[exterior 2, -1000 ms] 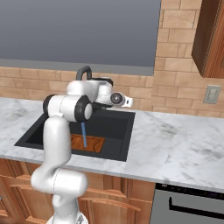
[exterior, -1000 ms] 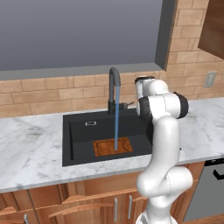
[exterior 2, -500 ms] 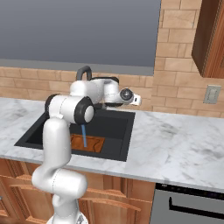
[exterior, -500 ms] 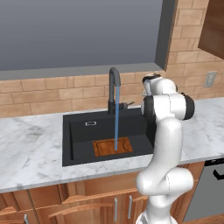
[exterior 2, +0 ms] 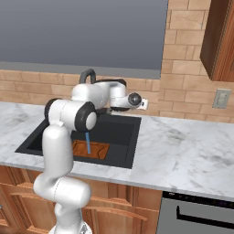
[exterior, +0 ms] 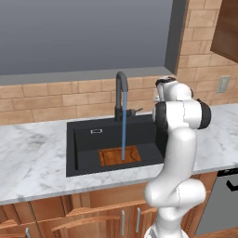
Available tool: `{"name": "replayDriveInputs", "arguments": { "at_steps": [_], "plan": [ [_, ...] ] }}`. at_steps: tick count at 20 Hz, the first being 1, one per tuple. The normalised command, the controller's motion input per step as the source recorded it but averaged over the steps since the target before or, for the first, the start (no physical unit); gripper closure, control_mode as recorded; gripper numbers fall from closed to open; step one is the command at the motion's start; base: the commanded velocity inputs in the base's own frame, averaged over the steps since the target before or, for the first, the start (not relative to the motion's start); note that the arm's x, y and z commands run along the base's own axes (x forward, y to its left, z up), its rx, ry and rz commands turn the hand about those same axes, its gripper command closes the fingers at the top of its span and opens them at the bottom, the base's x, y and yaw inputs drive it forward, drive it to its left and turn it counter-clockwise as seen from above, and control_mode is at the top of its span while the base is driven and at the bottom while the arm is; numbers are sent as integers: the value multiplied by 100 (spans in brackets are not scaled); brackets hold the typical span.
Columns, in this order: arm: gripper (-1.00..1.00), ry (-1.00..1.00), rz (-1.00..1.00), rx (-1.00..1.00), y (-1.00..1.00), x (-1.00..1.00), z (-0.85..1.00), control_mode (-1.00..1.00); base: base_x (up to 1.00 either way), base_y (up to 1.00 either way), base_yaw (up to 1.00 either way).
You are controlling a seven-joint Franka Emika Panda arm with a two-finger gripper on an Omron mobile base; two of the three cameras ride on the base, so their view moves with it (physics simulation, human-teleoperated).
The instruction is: Turn on the sink faucet with hot water and rinse the cutting board for ten seconds, then turn off the faucet. Push the cutting board to reach the water if necessary.
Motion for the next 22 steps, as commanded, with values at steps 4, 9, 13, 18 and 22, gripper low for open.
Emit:
{"name": "replayDriveInputs", "arguments": {
  "at_steps": [4,9,13,18,22],
  "plan": [
    [100,0,10,2,0,-11,0,-100,0,0,0],
    [100,15,9,1,9,-12,0,-100,0,0,0],
    [100,16,13,1,6,-1,0,-100,0,0,0],
    [100,7,6,0,21,0,0,-100,0,0,0],
    [100,10,2,0,22,10,0,-100,0,0,0]
  ]
}}
